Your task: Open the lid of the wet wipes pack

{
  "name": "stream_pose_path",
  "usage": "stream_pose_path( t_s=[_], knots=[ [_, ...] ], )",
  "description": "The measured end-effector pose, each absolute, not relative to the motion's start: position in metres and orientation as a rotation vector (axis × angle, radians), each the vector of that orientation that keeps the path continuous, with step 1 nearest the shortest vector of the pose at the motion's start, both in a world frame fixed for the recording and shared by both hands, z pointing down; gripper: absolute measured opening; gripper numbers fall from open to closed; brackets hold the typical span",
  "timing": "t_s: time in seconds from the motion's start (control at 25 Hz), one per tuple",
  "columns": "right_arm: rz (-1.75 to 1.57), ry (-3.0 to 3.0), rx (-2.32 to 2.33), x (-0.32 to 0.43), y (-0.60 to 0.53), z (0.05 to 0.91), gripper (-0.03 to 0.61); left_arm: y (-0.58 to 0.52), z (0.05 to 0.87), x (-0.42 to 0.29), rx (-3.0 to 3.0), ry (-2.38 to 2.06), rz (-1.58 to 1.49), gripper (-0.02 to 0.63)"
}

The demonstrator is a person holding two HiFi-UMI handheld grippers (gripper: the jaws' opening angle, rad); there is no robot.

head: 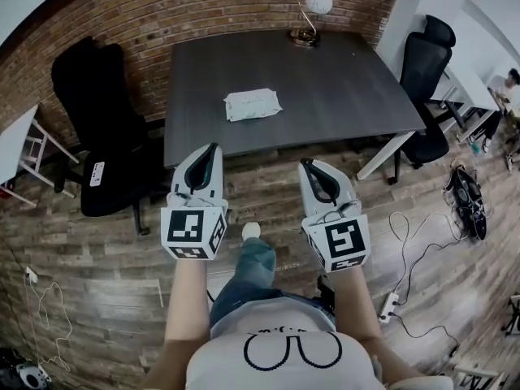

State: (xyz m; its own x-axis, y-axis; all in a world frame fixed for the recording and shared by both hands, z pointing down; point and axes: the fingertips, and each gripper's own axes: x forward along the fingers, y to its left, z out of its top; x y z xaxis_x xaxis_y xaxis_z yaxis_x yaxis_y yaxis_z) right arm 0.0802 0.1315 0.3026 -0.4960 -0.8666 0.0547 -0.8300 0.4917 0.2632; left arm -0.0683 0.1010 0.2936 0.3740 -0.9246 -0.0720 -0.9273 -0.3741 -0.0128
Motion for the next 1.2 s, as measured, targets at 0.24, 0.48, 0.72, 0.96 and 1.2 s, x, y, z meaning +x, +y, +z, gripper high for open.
stream_pose_path(
  t_s=[0.24, 0.48, 0.72, 0.96, 1.2],
  knots=[
    [-0.282, -2.53, 1.489, 0.077, 0.033, 0.308, 0.003, 0.001, 0.301, -0.074, -2.57, 1.704, 0.053, -0.002],
    [-0.242, -2.487, 1.504, 0.066, -0.072, 0.311, 0.003, -0.105, 0.308, -0.083, -2.622, 1.666, 0.017, -0.002],
    [-0.208, -2.433, 1.496, 0.06, -0.156, 0.322, 0.003, -0.188, 0.318, -0.085, -2.698, 1.611, 0.055, -0.002],
    [-0.158, -2.412, 1.465, 0.05, -0.202, 0.335, 0.003, -0.236, 0.334, -0.094, -2.772, 1.637, 0.02, -0.002],
    [-0.103, -2.4, 1.464, 0.058, -0.224, 0.351, 0.003, -0.263, 0.36, -0.083, -2.857, 1.627, -0.106, 0.186]
  ],
)
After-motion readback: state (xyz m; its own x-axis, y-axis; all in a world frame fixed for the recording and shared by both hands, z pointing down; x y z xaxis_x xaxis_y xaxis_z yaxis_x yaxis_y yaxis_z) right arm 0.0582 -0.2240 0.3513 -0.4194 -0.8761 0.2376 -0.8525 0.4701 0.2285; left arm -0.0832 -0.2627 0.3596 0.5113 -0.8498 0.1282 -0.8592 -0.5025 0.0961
